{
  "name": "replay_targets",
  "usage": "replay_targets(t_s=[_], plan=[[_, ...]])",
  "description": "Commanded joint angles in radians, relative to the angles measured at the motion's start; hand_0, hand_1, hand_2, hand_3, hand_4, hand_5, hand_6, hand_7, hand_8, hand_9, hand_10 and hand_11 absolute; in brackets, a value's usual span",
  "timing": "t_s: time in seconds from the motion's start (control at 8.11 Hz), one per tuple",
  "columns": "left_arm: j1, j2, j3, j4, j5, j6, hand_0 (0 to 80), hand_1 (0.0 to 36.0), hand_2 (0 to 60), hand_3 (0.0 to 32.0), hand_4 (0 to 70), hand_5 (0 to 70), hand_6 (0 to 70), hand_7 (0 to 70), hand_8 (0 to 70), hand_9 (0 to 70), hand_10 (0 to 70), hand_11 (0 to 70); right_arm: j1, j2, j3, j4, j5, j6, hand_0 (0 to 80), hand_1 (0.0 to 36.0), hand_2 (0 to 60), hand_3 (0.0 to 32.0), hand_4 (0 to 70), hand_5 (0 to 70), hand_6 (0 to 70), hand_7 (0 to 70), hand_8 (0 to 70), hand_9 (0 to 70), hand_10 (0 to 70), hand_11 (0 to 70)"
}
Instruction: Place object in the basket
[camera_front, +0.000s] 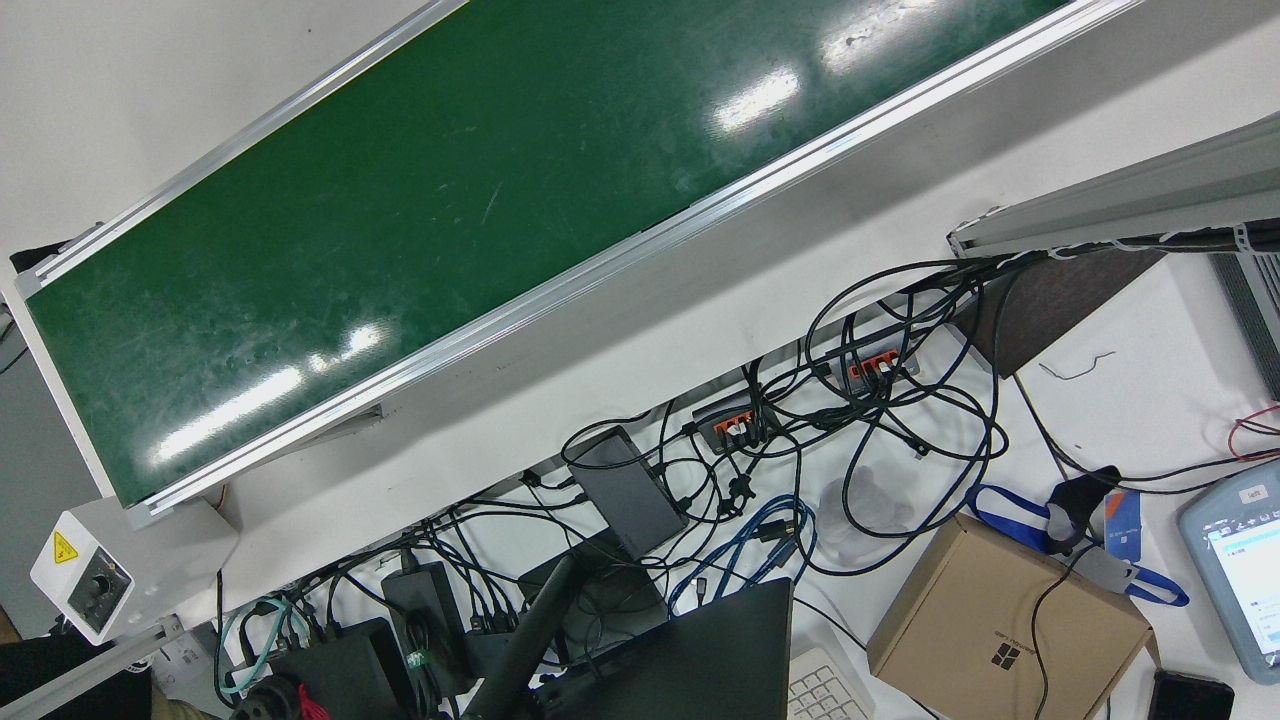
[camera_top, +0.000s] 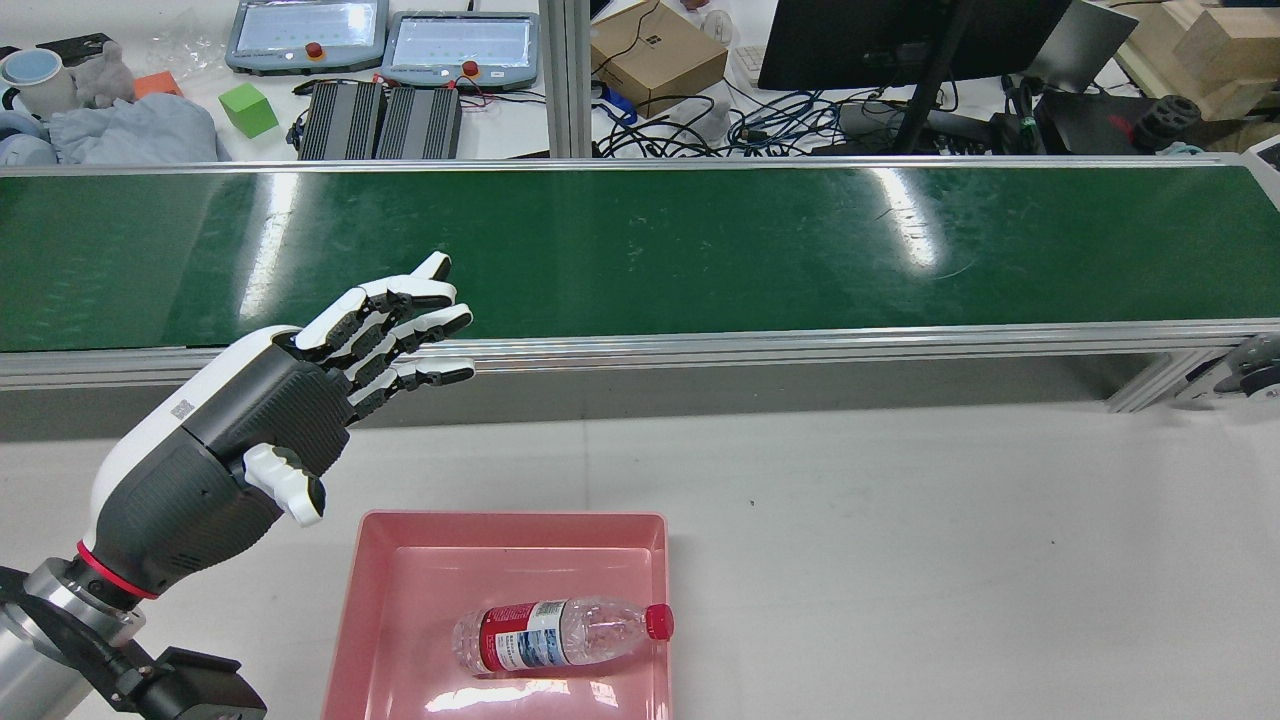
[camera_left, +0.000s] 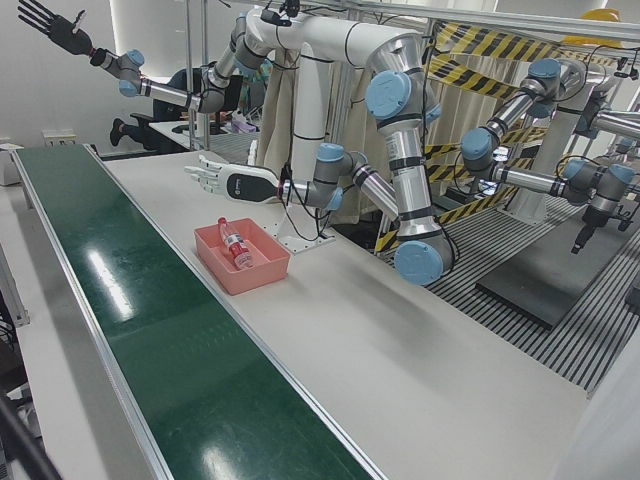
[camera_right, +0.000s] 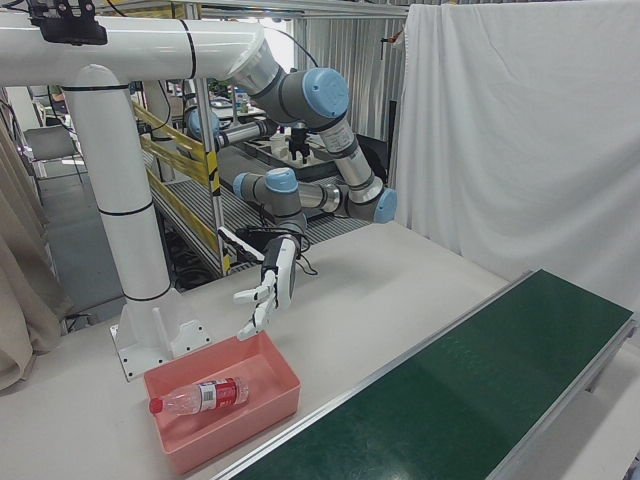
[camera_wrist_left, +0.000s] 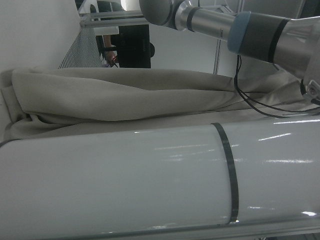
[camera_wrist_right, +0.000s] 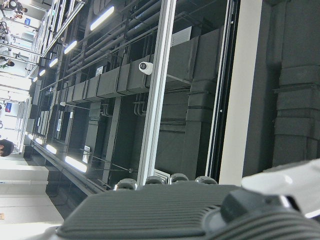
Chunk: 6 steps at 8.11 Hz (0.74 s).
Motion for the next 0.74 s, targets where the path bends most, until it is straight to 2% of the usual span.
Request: replay_targets(t_s=[0.0, 0.25, 0.49, 0.62], plan=[[0.002, -0.001, 0.000, 0.001, 0.002, -0.003, 38.5, 0.0, 0.0, 6.2, 7.1, 36.8, 8.2, 5.1, 12.0, 15.6, 16.9, 24.3, 0.000, 0.000, 0.000, 0.000, 0.000, 0.000, 0.0, 0.0, 0.0, 0.0, 0.0, 0.0, 0.0, 0.0, 0.0, 0.0, 0.0, 0.0], [0.002, -0.001, 0.000, 0.001, 0.002, -0.003, 37.7, 0.0, 0.0, 4.8, 7.2, 37.8, 8.3, 5.1, 11.8, 15.2, 16.5, 23.5, 0.000, 0.000, 0.000, 0.002, 0.000, 0.000, 0.0, 0.0, 0.0, 0.0, 0.0, 0.0, 0.0, 0.0, 0.0, 0.0, 0.0, 0.0], [0.002, -0.002, 0.000, 0.003, 0.002, -0.003, 36.9, 0.0, 0.0, 6.4, 6.4, 36.1, 7.9, 4.7, 11.5, 15.1, 15.0, 21.4, 0.000, 0.000, 0.000, 0.000, 0.000, 0.000, 0.0, 0.0, 0.0, 0.0, 0.0, 0.0, 0.0, 0.0, 0.0, 0.0, 0.0, 0.0], [0.000, -0.004, 0.000, 0.003, 0.006, -0.003, 36.4, 0.0, 0.0, 6.0, 6.6, 36.3, 7.9, 4.7, 11.9, 15.6, 14.9, 21.3, 0.000, 0.000, 0.000, 0.000, 0.000, 0.000, 0.0, 0.0, 0.0, 0.0, 0.0, 0.0, 0.0, 0.0, 0.0, 0.0, 0.0, 0.0]])
